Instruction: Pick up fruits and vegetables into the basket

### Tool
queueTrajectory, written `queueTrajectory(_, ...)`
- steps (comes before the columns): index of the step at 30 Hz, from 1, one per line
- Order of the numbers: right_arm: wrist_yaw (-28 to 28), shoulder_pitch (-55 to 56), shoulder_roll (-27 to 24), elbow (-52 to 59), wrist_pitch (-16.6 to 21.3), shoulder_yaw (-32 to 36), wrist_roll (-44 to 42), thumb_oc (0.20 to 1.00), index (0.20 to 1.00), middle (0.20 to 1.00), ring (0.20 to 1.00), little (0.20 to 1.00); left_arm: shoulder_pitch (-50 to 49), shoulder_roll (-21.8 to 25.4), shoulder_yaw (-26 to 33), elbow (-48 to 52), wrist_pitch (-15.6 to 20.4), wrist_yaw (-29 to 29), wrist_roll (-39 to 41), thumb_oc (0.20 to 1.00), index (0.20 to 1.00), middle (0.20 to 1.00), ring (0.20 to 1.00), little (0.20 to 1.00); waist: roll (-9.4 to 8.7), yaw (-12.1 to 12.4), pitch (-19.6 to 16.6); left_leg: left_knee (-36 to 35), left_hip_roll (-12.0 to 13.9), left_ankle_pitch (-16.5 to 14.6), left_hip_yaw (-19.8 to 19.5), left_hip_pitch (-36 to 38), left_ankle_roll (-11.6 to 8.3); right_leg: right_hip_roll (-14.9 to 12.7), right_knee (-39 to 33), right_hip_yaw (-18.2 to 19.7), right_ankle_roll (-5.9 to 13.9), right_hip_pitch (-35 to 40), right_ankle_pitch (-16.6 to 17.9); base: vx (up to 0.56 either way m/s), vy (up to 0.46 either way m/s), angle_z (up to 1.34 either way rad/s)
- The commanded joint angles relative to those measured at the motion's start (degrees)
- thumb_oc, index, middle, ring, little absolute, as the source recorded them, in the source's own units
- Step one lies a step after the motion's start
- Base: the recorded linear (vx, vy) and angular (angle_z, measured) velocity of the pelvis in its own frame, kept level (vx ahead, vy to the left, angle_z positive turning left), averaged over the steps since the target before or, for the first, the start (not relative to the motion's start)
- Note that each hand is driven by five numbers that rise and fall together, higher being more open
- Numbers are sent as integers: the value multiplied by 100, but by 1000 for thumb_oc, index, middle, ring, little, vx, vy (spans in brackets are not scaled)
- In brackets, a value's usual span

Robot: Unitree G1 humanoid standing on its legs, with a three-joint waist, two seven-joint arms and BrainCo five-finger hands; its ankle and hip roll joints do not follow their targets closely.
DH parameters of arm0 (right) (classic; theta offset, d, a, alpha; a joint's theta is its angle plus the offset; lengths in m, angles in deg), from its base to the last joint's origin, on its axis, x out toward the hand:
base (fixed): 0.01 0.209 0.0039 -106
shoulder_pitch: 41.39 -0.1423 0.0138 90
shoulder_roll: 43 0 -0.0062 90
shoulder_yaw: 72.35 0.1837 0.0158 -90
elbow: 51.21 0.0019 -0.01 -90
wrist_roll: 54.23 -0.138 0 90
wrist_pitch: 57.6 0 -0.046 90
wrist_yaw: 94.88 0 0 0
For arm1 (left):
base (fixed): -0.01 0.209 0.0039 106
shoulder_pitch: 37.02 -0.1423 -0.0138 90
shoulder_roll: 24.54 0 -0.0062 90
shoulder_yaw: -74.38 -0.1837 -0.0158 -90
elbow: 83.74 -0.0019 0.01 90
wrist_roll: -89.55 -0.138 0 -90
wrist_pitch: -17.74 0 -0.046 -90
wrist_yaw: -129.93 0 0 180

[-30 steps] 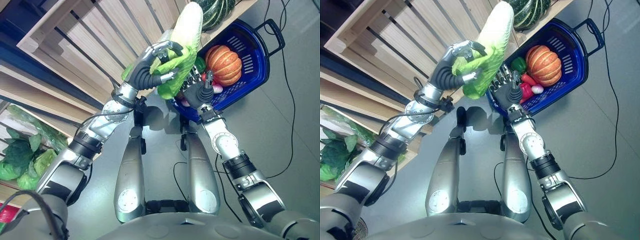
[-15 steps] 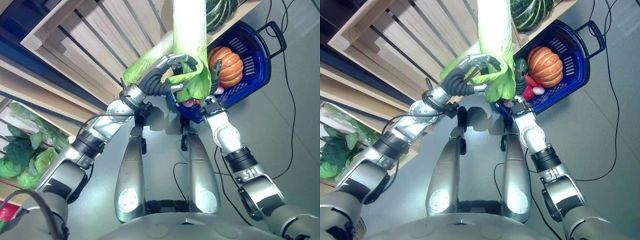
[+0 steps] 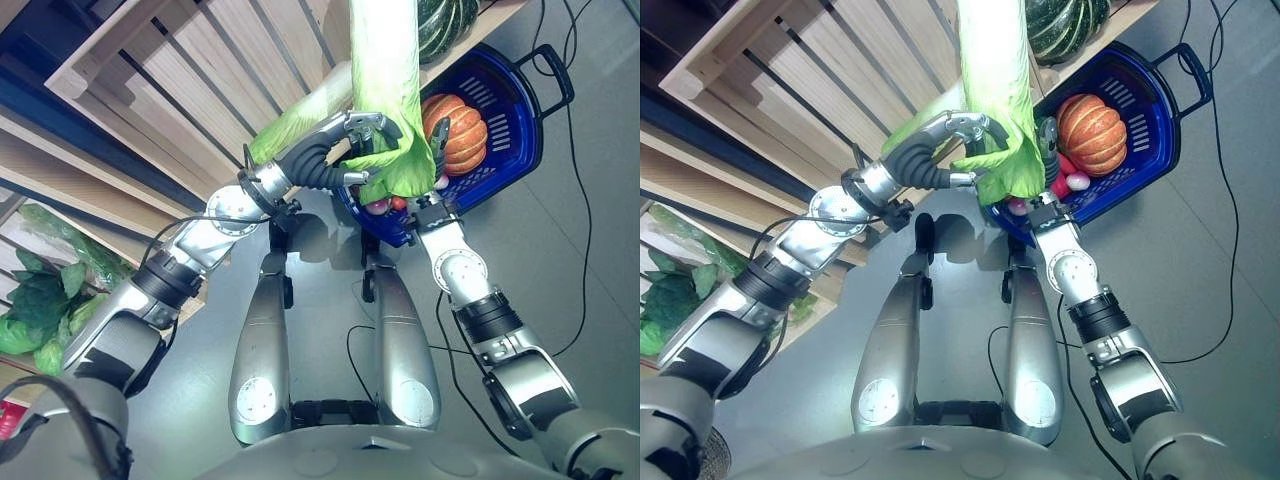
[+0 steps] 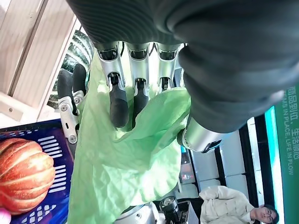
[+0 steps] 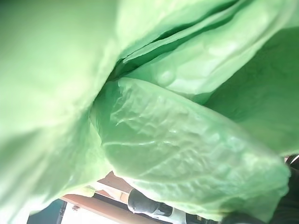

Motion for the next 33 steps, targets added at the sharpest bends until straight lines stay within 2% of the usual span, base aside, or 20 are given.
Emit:
queueTrajectory(1, 838, -715, 245, 909, 128, 35, -39, 335, 335, 335, 335, 335, -123, -63, -514, 278, -81, 333, -133, 200, 200, 200, 200, 200, 83, -89, -184, 338, -170, -580, 180, 67, 328, -38, -409, -307, 19, 402, 248, 0, 0, 0)
queueTrajectory(2, 845, -712, 246, 912, 134, 32, -28, 200, 200, 200, 200, 200, -124, -62, -513, 276, -77, 328, -144, 200, 200, 200, 200, 200, 84, -89, -184, 338, -170, -579, 179, 65, 327, -39, -409, -307, 20, 400, 249, 0, 0, 0)
queueTrajectory(20, 844, -727, 251, 871, 198, -7, -16, 200, 200, 200, 200, 200, -125, -61, -453, 215, -52, 147, -270, 200, 200, 200, 200, 200, 83, -81, -184, 317, -166, -563, 177, 60, 309, -42, -440, -338, 18, 403, 256, 0, 0, 0)
queueTrajectory(24, 835, -703, 265, 874, 244, -22, 17, 200, 200, 200, 200, 200, -155, -81, -437, 172, -78, -71, -419, 200, 200, 200, 200, 200, 77, -79, -184, 295, -169, -554, 173, 76, 309, -36, -455, -340, 17, 416, 262, 0, 0, 0)
queueTrajectory(25, 833, -711, 267, 862, 251, -25, 12, 200, 200, 200, 200, 200, -156, -90, -431, 149, -85, -176, -445, 448, 448, 448, 448, 448, 75, -79, -184, 295, -165, -553, 176, 77, 309, -36, -453, -339, 18, 417, 262, 0, 0, 0)
queueTrajectory(26, 826, -720, 283, 853, 260, -25, 14, 200, 200, 200, 200, 200, -166, -123, -408, 116, -118, -340, -525, 1000, 1000, 1000, 1000, 1000, 72, -75, -184, 295, -164, -552, 174, 73, 308, -32, -453, -335, 16, 415, 259, 0, 0, 0)
queueTrajectory(28, 829, -715, 282, 849, 253, 7, 3, 200, 200, 200, 200, 200, -196, -120, -352, 72, -86, -456, -569, 1000, 1000, 1000, 1000, 1000, 71, -66, -184, 300, -167, -551, 176, 68, 313, -32, -449, -340, 16, 412, 259, 0, 0, 0)
queueTrajectory(33, 804, -683, 295, 869, 322, 10, -5, 200, 200, 200, 200, 200, -334, -176, -188, 8, 24, -1340, -943, 1000, 1000, 1000, 1000, 1000, 57, -42, -184, 309, -178, -551, 163, 52, 314, -31, -451, -348, 10, 405, 261, 0, 0, 0)
